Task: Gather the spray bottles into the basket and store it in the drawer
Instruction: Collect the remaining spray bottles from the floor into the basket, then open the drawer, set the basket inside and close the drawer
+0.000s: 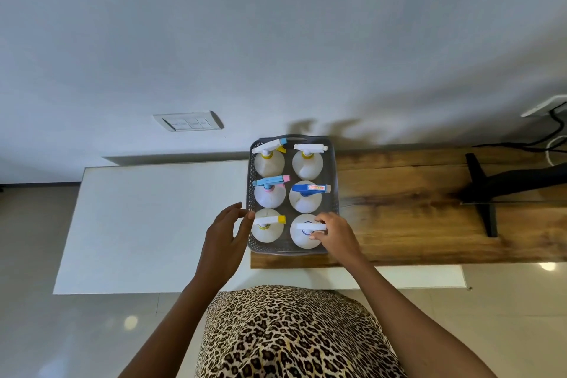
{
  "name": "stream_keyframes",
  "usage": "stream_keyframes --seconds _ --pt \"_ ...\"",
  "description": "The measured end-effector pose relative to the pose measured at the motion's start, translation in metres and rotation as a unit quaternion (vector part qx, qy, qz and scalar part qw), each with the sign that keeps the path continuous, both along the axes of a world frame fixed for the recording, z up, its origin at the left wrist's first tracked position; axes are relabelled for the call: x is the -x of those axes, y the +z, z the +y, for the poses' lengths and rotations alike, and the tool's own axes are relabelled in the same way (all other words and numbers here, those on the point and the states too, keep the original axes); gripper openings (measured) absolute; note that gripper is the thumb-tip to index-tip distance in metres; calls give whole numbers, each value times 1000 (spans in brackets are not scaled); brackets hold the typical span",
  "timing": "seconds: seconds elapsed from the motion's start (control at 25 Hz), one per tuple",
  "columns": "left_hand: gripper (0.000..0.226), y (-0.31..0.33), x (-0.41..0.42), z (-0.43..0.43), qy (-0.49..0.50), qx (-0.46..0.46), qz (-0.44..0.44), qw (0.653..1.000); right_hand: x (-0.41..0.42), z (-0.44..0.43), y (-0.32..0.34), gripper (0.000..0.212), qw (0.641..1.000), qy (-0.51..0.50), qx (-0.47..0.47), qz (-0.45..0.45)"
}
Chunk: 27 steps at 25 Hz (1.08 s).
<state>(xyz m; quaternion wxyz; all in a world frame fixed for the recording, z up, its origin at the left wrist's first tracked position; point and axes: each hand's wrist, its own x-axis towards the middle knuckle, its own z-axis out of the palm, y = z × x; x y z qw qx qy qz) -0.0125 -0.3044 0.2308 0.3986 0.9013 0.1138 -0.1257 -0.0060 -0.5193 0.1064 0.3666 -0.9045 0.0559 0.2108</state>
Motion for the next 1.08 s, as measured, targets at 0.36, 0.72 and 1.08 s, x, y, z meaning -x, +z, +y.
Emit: stream_keyframes --seconds 0.36,0.72,1.08 --pt "21 5 -21 3 -69 16 -57 996 16 12 27 34 990 -92 2 -111" --pt "34 -19 -114 19 -174 35 -31 984 44 63 41 27 872 -467 -89 -119" --pt "37 -95 -191 13 -202 18 27 979 47 133 -41 45 620 -742 -242 86"
